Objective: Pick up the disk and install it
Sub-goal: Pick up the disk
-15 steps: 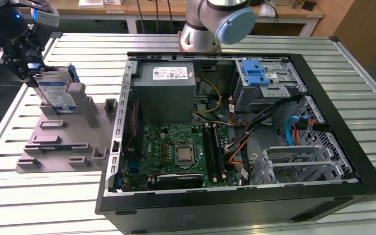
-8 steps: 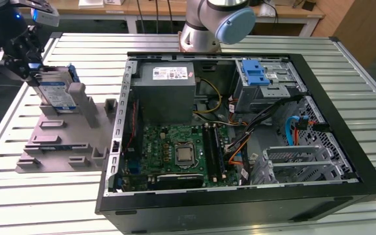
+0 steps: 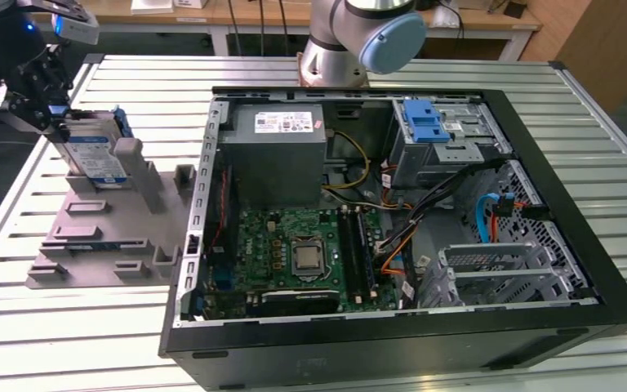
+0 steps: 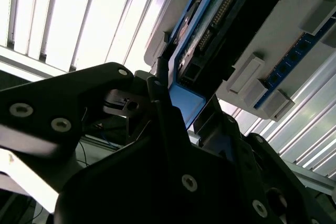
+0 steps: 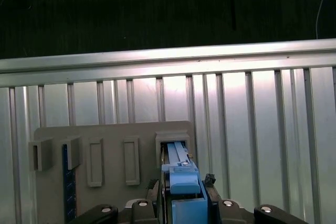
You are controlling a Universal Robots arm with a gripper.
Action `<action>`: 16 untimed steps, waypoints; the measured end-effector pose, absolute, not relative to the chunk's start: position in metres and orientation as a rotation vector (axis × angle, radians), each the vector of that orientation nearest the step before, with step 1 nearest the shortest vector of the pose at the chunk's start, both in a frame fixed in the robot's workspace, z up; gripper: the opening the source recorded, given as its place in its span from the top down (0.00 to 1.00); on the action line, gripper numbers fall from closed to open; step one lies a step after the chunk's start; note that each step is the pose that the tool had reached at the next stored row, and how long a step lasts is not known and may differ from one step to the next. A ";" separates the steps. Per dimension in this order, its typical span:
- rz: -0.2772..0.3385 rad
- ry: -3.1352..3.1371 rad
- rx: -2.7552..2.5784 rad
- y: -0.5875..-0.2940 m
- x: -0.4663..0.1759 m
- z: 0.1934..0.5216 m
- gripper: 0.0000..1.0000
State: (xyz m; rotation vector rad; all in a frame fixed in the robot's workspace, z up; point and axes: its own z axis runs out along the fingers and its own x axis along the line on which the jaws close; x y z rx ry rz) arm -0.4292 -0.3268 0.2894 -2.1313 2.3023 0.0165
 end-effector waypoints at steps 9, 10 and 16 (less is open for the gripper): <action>0.016 2.302 -2.131 -0.327 -0.429 0.289 0.63; 0.017 2.302 -2.131 -0.327 -0.429 0.289 0.63; 0.016 2.302 -2.132 -0.327 -0.429 0.289 0.63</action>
